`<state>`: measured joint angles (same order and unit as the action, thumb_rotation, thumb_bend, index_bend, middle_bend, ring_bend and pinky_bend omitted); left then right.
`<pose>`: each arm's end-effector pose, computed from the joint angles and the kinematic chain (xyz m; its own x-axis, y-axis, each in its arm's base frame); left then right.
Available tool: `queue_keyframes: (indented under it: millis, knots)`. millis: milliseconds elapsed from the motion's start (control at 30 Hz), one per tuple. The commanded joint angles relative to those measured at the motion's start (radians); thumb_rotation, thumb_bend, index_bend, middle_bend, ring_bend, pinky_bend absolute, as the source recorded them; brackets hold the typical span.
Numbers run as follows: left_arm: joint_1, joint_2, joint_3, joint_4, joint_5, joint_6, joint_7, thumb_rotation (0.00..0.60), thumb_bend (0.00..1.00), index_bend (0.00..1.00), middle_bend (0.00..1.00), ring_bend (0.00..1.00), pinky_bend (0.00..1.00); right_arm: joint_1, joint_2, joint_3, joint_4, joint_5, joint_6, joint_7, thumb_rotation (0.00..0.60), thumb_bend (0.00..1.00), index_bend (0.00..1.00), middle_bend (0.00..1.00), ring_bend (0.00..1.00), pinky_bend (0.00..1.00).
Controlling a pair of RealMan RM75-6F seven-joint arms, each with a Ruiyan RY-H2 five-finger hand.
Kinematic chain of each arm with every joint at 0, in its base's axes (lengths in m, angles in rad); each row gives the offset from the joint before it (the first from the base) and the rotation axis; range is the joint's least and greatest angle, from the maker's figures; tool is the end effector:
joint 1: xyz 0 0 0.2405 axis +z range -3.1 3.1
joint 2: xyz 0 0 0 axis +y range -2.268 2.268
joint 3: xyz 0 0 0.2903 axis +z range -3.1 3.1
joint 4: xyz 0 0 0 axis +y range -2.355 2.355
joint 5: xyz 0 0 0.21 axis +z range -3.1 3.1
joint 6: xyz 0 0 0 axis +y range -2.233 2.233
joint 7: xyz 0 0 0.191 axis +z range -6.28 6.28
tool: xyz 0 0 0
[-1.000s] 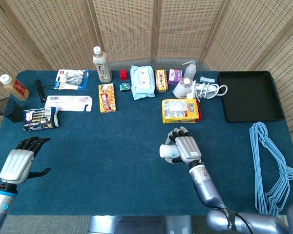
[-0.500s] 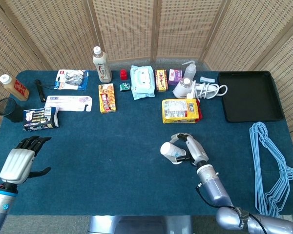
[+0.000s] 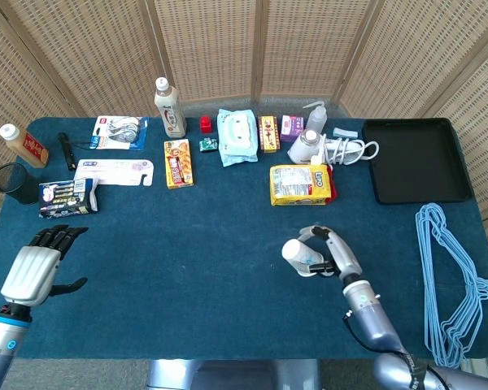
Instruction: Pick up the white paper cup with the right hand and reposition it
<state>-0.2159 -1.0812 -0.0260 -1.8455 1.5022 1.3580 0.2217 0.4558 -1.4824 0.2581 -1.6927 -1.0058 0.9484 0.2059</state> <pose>-0.2711 0.2566 0.1395 0.4388 0.1036 0.8926 0.8914 -0.1760 -0.4177 -0.2283 -0.3466 -0.0136 -0.3711 -0.3752 0.8494 -0.9286 0.1443 -0.3419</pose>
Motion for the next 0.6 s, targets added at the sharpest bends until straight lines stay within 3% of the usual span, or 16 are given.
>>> queue_keyframes:
  millis: [33,600]
  knots:
    - [-0.001,0.002,-0.001,-0.005,0.002,0.002,0.004,0.479,0.14,0.16,0.25,0.17,0.18,-0.021,0.006,-0.018,0.026,-0.024,0.010,0.028,0.545,0.24,0.50,0.27,0.16,0.04]
    - [0.001,0.015,-0.002,-0.036,0.009,0.012,0.027,0.473,0.14,0.16,0.25,0.17,0.18,-0.060,0.013,-0.045,0.100,-0.116,0.022,0.140,0.543,0.24,0.50,0.27,0.16,0.03]
